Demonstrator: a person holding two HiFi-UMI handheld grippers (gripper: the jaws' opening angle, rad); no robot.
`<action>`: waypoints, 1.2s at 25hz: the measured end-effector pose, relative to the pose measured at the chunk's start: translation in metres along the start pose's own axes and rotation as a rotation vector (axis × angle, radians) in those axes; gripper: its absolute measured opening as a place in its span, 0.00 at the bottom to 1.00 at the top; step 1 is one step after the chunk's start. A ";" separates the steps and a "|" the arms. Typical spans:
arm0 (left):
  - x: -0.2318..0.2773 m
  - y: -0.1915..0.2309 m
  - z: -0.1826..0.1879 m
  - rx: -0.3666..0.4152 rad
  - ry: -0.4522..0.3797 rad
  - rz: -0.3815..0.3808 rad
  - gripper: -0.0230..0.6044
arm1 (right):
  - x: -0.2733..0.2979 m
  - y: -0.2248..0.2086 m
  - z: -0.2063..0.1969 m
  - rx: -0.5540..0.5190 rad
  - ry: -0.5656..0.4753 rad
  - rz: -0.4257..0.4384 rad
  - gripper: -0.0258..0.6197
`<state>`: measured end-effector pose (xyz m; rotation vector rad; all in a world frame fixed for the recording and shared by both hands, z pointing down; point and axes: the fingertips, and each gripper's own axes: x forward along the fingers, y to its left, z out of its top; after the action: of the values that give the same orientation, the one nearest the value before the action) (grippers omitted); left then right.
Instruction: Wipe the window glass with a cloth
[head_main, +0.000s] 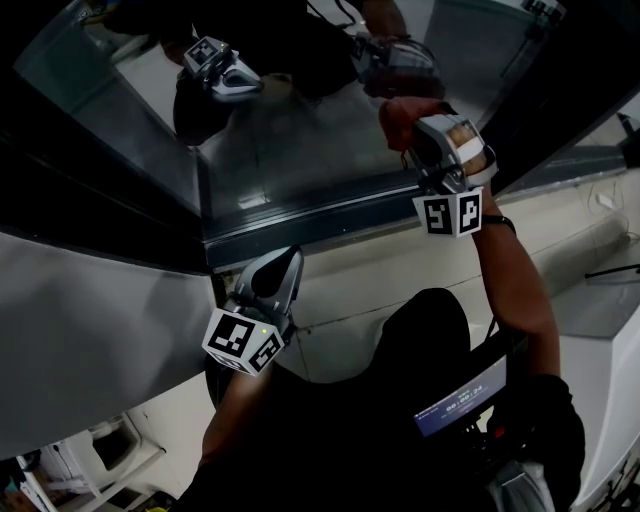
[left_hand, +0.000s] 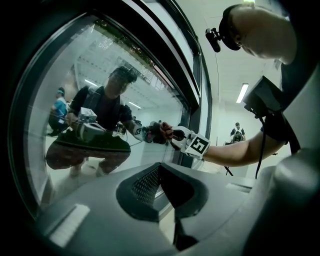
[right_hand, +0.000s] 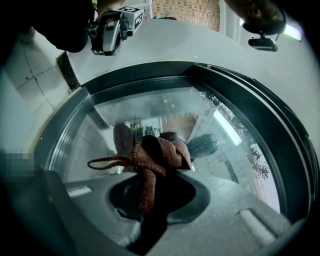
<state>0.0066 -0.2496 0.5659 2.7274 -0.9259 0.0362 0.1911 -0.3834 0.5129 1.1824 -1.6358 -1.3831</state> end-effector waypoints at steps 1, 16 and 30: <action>0.000 0.000 0.000 -0.001 -0.001 0.002 0.06 | 0.000 0.005 -0.002 0.000 0.002 0.011 0.10; -0.008 -0.005 0.002 0.004 -0.019 0.003 0.06 | -0.005 0.053 -0.015 0.018 0.036 0.101 0.10; -0.016 -0.006 0.019 0.028 -0.040 0.027 0.06 | -0.003 0.071 -0.018 0.081 0.117 0.228 0.10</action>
<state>-0.0041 -0.2406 0.5444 2.7504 -0.9800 0.0001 0.1934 -0.3855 0.5860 1.0640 -1.6973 -1.0955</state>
